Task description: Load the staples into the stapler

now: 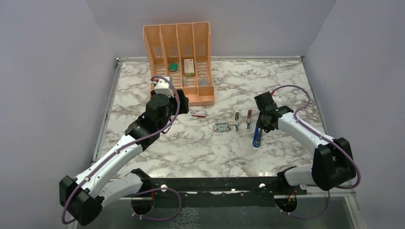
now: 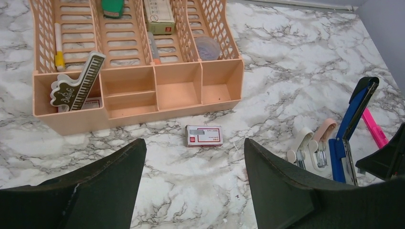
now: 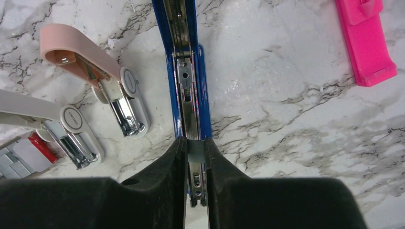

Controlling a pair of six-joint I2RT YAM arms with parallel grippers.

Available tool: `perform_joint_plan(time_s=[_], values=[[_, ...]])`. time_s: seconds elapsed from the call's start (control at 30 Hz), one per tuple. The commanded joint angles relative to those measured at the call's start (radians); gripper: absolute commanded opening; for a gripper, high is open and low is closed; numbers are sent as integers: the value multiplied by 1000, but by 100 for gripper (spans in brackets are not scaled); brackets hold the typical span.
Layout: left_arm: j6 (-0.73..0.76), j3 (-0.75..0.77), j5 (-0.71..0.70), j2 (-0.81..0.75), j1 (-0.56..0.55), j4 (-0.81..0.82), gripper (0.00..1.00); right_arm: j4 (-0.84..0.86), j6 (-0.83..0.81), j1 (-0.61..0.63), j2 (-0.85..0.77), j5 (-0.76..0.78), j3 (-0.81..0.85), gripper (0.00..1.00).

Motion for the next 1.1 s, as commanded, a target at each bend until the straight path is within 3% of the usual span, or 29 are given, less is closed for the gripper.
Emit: perform_joint_plan(time_s=[0.0,1.07], values=[[15,-12,2,-11,4,28,76,61,-7,-27,-21,-33,-25,20],[17,-17,-5,-5,4,28,76,135,-64,-69,14,-84,-60,19]])
